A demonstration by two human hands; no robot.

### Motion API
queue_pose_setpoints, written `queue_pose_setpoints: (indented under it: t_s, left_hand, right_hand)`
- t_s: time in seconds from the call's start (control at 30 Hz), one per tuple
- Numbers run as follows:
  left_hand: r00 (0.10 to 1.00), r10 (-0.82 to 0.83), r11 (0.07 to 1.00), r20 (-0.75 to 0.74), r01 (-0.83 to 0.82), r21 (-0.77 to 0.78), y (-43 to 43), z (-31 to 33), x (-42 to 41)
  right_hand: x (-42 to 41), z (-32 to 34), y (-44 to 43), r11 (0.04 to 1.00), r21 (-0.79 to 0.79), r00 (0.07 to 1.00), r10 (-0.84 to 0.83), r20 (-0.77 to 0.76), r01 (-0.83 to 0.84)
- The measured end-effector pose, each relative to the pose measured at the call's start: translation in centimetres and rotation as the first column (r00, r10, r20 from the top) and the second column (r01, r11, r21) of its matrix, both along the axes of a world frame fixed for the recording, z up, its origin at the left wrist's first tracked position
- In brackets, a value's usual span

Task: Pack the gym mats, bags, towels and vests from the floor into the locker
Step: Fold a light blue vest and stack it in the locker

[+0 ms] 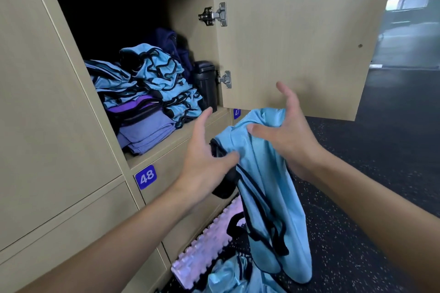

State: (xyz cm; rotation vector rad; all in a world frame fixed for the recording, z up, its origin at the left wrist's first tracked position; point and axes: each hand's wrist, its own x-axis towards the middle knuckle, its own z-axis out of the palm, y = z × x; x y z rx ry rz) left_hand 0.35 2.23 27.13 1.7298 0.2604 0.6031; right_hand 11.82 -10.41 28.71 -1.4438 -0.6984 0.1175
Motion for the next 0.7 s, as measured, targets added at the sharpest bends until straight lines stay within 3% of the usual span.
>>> queue_pose_setpoints:
  t_s: [0.17, 0.3, 0.37, 0.5, 0.6, 0.7]
  left_hand:
    - [0.999, 0.036, 0.987, 0.037, -0.030, -0.157, 1.1, 2.5, 0.1]
    - [0.997, 0.074, 0.965, 0.035, -0.062, -0.256, 2.1, 3.6, -0.1]
    - [0.995, 0.093, 0.957, 0.036, -0.079, -0.279, 2.4, 4.0, -0.3]
    - [0.996, 0.076, 0.960, 0.056, -0.058, -0.275, 2.9, 4.6, -0.8]
    - [0.999, -0.016, 0.976, 0.049, 0.026, -0.216, 2.1, 4.4, -0.9]
    - [0.999, -0.017, 0.994, 0.031, 0.020, -0.112, 1.6, 4.1, -0.8]
  right_hand:
    - [1.7, 1.0, -1.6, 1.000, 0.015, 0.981, 0.010, -0.192, -0.007]
    - [0.7, 0.4, -2.0, 0.965, -0.077, 0.942, 0.226, -0.249, -0.252]
    - [0.1, 0.0, -1.6, 0.959, -0.070, 0.938, 0.250, -0.239, -0.273]
    - [-0.8, -0.1, -1.0, 0.980, 0.096, 0.960, 0.192, -0.206, -0.175]
    - [-2.6, -0.5, -0.4, 0.948, 0.003, 0.942, 0.315, -0.119, -0.317]
    - [-3.2, -0.8, 0.2, 0.963, -0.045, 0.963, 0.265, -0.041, -0.266]
